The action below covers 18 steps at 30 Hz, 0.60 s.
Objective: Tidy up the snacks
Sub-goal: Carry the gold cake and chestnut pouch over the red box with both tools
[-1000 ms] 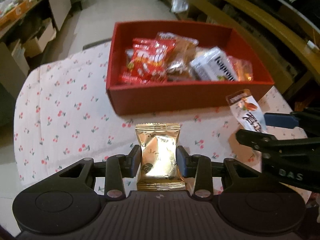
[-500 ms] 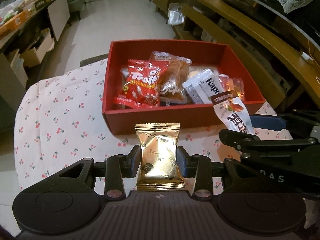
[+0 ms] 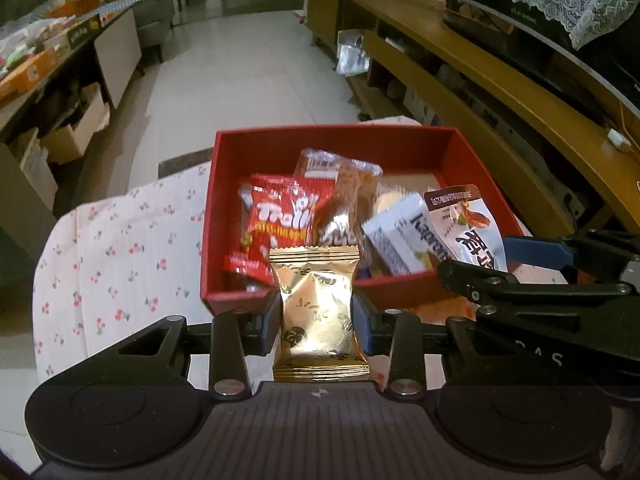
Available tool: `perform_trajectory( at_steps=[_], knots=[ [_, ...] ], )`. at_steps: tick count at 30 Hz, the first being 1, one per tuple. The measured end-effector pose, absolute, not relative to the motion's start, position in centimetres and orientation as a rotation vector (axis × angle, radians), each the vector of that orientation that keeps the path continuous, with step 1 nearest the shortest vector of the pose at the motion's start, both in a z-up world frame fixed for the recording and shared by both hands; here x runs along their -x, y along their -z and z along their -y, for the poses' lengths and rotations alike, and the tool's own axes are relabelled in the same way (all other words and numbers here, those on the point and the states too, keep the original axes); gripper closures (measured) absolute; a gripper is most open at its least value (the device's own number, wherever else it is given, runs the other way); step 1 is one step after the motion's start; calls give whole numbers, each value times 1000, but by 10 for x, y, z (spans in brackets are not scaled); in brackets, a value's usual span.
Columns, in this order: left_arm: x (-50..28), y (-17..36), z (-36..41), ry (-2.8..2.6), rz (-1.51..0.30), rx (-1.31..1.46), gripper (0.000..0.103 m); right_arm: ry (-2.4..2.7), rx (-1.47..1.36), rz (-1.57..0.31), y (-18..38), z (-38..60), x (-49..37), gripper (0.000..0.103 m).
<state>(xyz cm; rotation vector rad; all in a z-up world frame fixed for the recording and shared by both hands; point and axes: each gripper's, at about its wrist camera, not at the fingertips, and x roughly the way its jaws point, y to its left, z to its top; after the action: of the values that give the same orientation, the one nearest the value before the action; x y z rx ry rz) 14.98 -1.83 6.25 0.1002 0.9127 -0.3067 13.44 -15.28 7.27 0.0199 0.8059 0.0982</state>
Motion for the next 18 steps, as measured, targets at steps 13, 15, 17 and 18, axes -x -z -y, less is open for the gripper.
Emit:
perform_trajectory(
  at_steps=[13, 15, 17, 18],
  knots=[
    [-190, -73, 33, 281, -872, -109, 58, -62, -49, -770, -80, 164, -174, 31],
    [-195, -72, 35, 276, -874, -106, 58, -59, -49, -772, -79, 165, -180, 31],
    [-199, -71, 36, 272, -876, -104, 58, -56, -50, -773, -79, 166, -185, 31],
    [-201, -71, 37, 269, -875, -104, 58, -55, -52, -773, -78, 166, -187, 31]
  ],
)
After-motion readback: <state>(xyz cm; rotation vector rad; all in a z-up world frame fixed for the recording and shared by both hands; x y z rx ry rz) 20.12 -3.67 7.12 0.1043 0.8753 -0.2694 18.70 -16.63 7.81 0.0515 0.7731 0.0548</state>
